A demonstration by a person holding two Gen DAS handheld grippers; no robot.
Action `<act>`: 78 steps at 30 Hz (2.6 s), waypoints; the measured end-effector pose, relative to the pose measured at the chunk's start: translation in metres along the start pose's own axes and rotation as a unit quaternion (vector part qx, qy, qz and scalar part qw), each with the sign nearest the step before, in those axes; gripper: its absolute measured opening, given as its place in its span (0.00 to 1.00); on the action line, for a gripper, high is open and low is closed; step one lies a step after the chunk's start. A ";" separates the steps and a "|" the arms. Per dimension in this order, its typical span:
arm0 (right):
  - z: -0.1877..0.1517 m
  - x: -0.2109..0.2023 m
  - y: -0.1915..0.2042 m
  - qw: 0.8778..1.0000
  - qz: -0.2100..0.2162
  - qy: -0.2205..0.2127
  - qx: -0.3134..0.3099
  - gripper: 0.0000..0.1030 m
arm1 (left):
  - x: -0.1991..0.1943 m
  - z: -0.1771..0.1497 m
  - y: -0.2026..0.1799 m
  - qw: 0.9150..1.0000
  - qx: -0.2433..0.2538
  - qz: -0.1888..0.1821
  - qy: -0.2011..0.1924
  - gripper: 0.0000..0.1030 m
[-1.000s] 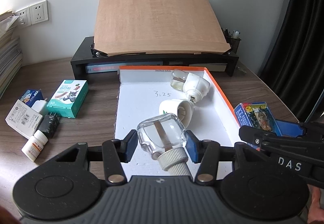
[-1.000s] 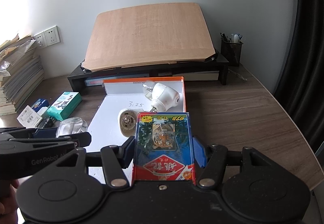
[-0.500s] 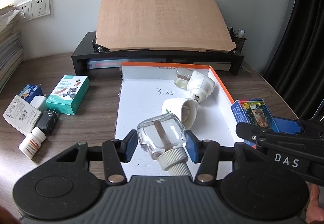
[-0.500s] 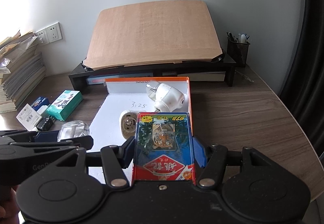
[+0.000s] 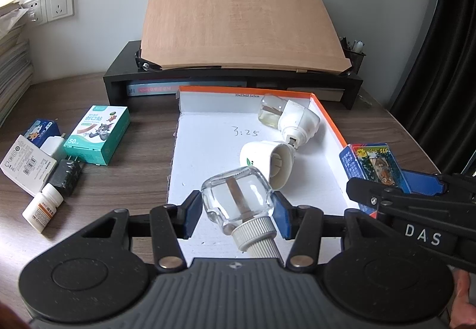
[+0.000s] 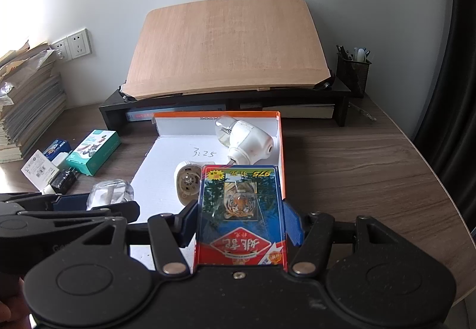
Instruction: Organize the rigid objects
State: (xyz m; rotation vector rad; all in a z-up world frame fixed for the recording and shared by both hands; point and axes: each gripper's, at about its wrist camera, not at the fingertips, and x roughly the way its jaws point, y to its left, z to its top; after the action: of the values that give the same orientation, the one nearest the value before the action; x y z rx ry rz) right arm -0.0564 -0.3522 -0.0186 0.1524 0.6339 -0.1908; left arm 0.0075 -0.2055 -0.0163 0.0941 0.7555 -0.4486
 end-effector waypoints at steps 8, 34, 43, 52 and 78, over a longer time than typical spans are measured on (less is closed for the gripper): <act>0.000 0.003 0.001 1.000 -0.001 0.003 -0.002 0.69 | 0.004 0.002 0.002 1.000 -0.001 -0.003 0.003 0.50; 0.004 0.011 0.009 0.999 -0.025 0.023 0.010 0.69 | 0.012 0.011 0.011 0.999 0.011 -0.024 0.020 0.50; 0.002 0.004 0.017 0.998 -0.047 0.034 0.027 0.69 | 0.011 0.012 0.017 0.998 0.028 -0.043 0.032 0.50; 0.004 -0.002 0.033 0.998 -0.056 0.033 0.027 0.69 | 0.004 0.015 0.031 0.998 0.030 -0.049 0.033 0.50; -0.002 -0.010 0.040 0.997 -0.060 0.033 0.040 0.69 | -0.009 0.010 0.034 0.998 0.041 -0.048 0.029 0.50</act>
State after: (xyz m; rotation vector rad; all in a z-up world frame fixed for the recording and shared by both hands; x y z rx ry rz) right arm -0.0566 -0.3113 -0.0113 0.1985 0.7015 -0.3285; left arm 0.0219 -0.1741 -0.0055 0.1496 0.8012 -0.5697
